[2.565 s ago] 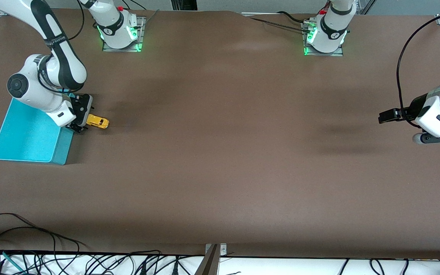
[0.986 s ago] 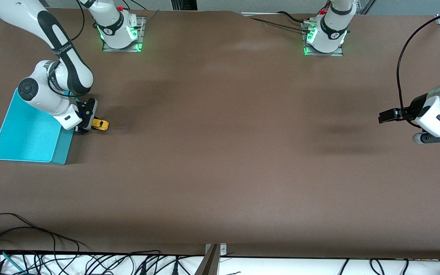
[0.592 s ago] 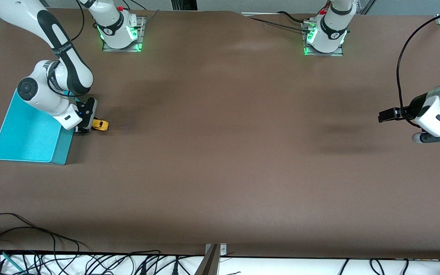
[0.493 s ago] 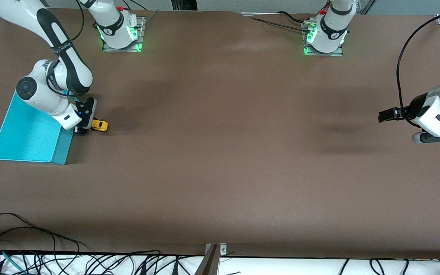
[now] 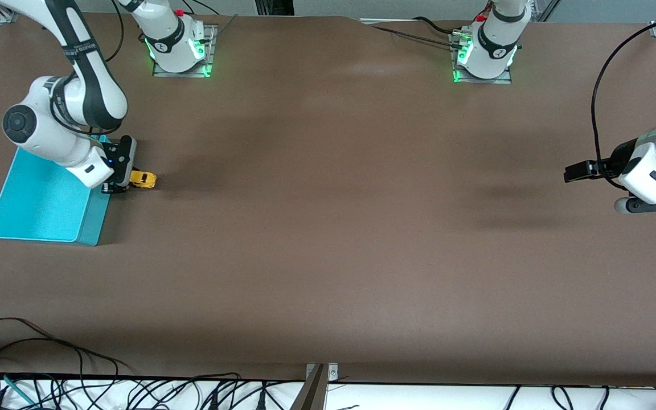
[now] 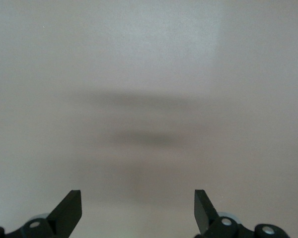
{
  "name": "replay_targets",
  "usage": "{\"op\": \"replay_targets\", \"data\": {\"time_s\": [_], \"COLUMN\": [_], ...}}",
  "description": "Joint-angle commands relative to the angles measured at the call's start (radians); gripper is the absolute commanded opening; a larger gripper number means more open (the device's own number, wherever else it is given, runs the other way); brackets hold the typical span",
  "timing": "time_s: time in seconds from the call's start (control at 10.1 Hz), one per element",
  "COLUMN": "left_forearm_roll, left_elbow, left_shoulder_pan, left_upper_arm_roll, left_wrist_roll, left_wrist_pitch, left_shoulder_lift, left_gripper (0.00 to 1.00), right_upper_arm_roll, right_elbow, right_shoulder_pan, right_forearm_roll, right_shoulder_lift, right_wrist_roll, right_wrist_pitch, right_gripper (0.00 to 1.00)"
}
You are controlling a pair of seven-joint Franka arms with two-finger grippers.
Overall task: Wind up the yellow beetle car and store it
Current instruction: 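Lift the car with the right gripper and move it over the bin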
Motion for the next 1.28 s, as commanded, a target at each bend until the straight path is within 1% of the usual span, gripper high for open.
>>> {"op": "replay_targets", "data": {"time_s": [0.0,0.1,0.2,0.49,0.69,0.79,0.89,0.99,1.18], "left_forearm_roll": [-0.026,-0.026,-0.026,-0.026,-0.026,-0.026,-0.026,-0.026,-0.026], "left_elbow": [-0.007,-0.007,-0.007,-0.007,-0.007,-0.007,-0.007,-0.007,-0.009], "left_shoulder_pan": [0.008,0.008,0.008,0.008,0.006,0.006,0.006,0.006,0.006], "left_upper_arm_roll": [0.003,0.003,0.003,0.003,0.003,0.003,0.001,0.001,0.001], "left_wrist_roll": [0.026,0.026,0.026,0.026,0.026,0.026,0.026,0.025,0.026], "left_wrist_pitch": [-0.011,-0.011,-0.011,-0.011,-0.011,-0.011,-0.011,-0.011,-0.011], "left_shoulder_lift": [-0.017,-0.017,-0.017,-0.017,-0.017,-0.017,-0.017,-0.016,-0.017], "left_gripper": [1.00,1.00,1.00,1.00,1.00,1.00,1.00,1.00,1.00], "right_upper_arm_roll": [0.007,-0.001,-0.010,-0.015,-0.016,-0.024,-0.061,-0.099,-0.107], "right_elbow": [0.024,0.061,0.072,0.069,0.060,0.058,0.060,0.064,0.066], "right_shoulder_pan": [-0.009,-0.010,-0.018,-0.148,-0.244,-0.278,-0.297,-0.306,-0.344], "right_forearm_roll": [0.011,0.006,-0.004,-0.084,-0.136,-0.178,-0.222,-0.228,-0.222], "right_shoulder_lift": [-0.083,-0.084,-0.099,-0.128,-0.114,-0.095,-0.079,-0.055,-0.003], "right_wrist_roll": [-0.089,-0.156,-0.219,-0.446,-0.573,-0.619,-0.670,-0.759,-0.842], "right_wrist_pitch": [-0.141,-0.196,-0.227,-0.268,-0.264,-0.253,-0.215,-0.156,-0.056], "right_gripper": [0.00,0.00,0.00,0.00,0.00,0.00,0.00,0.00,0.00]}}
